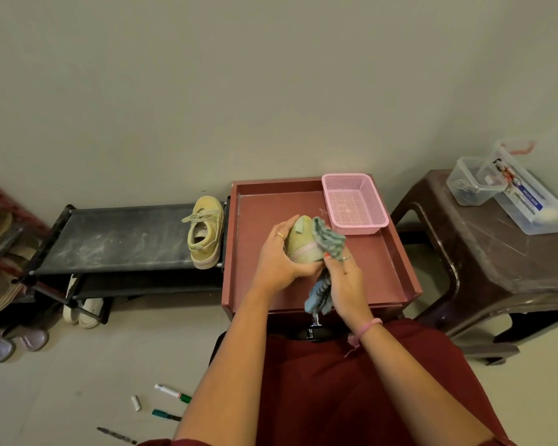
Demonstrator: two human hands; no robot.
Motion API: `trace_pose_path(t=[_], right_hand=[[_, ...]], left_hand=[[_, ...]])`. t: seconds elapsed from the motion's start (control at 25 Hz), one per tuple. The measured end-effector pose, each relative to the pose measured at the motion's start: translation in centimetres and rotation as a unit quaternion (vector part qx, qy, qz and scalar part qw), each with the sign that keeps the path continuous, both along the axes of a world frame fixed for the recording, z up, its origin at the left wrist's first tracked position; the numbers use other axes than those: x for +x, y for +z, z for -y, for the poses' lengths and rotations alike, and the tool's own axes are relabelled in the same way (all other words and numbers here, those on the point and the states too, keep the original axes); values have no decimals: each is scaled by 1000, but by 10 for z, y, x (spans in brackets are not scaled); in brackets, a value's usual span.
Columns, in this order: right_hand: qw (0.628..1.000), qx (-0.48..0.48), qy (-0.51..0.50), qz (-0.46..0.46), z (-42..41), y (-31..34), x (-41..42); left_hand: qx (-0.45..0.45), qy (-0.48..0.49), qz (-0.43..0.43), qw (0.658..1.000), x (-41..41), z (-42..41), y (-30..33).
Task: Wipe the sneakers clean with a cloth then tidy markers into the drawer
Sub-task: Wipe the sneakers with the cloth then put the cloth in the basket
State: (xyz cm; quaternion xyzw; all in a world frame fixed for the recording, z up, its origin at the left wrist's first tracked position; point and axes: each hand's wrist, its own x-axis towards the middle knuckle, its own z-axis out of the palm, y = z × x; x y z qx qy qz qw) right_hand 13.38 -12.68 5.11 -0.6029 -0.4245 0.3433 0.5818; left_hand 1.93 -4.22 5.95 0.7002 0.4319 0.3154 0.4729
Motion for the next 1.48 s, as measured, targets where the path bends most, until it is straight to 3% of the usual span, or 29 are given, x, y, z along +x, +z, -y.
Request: trace_pose_path(t=[0.08, 0.16, 0.28, 0.4, 0.44, 0.48, 0.52, 0.6, 0.64, 0.72, 0.8, 0.84, 0.92, 1.0, 1.08, 1.16, 1.24, 1.32, 1.36, 1.4, 1.44, 1.48], right_hand=[[969, 64, 71, 227, 11, -5, -2], [945, 93, 104, 295, 14, -6, 3], [961, 117, 72, 242, 5, -7, 6], [1000, -2, -24, -9, -18, 8, 7], [999, -34, -27, -24, -24, 16, 5], [998, -46, -11, 46, -26, 22, 2], [983, -40, 21, 178, -25, 22, 0], [888, 31, 82, 451, -18, 18, -10], [843, 69, 95, 525, -15, 13, -12], [811, 110, 113, 564, -13, 8, -7], [828, 119, 103, 538, -18, 8, 0], [857, 99, 83, 498, -21, 10, 3], [943, 22, 43, 330, -30, 16, 4], [983, -10, 21, 181, -36, 24, 1], [969, -6, 75, 236, -29, 24, 0], [913, 49, 156, 375, -17, 18, 0], [889, 87, 193, 407, -14, 10, 7], [951, 40, 148, 269, -19, 3, 7], [986, -10, 106, 125, -25, 4, 4], [996, -65, 53, -3, -34, 5, 3], [993, -101, 25, -50, -38, 8, -1], [993, -112, 29, -35, -36, 8, -6]], left_hand=[[-3, 7, -2, 1000, -5, -6, 0], [0, 7, -1, 1000, -6, -7, 0], [-1, 13, 12, 1000, -3, -4, -1], [3, 17, 16, 1000, -1, -1, -3], [1, 23, 14, 1000, -2, -1, -4], [3, 30, 5, 1000, -4, -2, -3], [0, 33, 3, 999, -6, -4, -1], [-8, 43, -2, 999, -8, -10, -1], [-12, 45, -10, 999, -10, -12, -1], [4, 51, -20, 999, -12, -7, 0], [11, 46, -8, 999, -13, -2, 0], [2, 37, 1, 999, -13, 1, 1], [-10, 27, 25, 999, -13, 5, 2], [-12, 29, 30, 999, -15, 7, 1], [-16, 34, 24, 999, -22, 6, 1], [-20, 29, 18, 999, -31, 4, 0], [-22, 25, 19, 999, -33, 4, -1], [-28, 29, 41, 998, -32, 7, -2], [-29, 29, 48, 998, -31, 8, -2], [-29, 27, 49, 998, -30, 7, -3], [-31, 24, 48, 998, -31, 6, -4], [-33, 25, 46, 998, -35, 5, -5]])
